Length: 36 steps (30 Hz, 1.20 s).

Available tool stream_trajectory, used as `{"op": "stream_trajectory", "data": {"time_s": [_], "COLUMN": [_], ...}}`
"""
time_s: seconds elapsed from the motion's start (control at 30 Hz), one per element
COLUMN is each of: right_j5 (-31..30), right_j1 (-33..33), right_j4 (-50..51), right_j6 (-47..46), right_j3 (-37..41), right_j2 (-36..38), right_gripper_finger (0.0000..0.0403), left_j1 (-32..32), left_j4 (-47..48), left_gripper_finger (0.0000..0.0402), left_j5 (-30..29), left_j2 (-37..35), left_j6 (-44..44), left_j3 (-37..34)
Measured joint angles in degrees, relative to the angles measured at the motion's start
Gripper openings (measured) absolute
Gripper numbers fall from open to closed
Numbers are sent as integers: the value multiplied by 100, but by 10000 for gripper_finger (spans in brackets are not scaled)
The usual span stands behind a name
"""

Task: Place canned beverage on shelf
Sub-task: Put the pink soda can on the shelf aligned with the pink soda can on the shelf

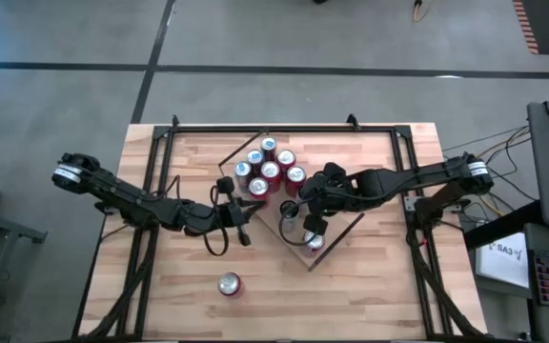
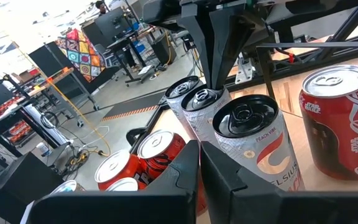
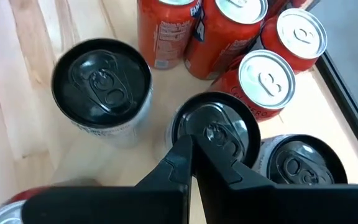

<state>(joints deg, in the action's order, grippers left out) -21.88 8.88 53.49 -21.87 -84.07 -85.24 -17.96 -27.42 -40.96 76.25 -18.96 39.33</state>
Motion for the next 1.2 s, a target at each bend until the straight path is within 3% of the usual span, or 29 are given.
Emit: {"op": "stream_trajectory", "data": {"time_s": [0.9, 1.2], "right_j5": [88, 382], "right_j1": [11, 76], "right_j4": [-603, 884], "right_j6": [214, -104], "right_j3": [19, -552], "right_j2": [-48, 36], "right_gripper_finger": [9, 9], "left_j1": [-2, -2], "left_j4": [-2, -2], "left_gripper_finger": [0, 0], "left_j5": [1, 1], "left_j2": [0, 0], "left_j6": [-2, -2], "left_j3": [-2, -2]}}
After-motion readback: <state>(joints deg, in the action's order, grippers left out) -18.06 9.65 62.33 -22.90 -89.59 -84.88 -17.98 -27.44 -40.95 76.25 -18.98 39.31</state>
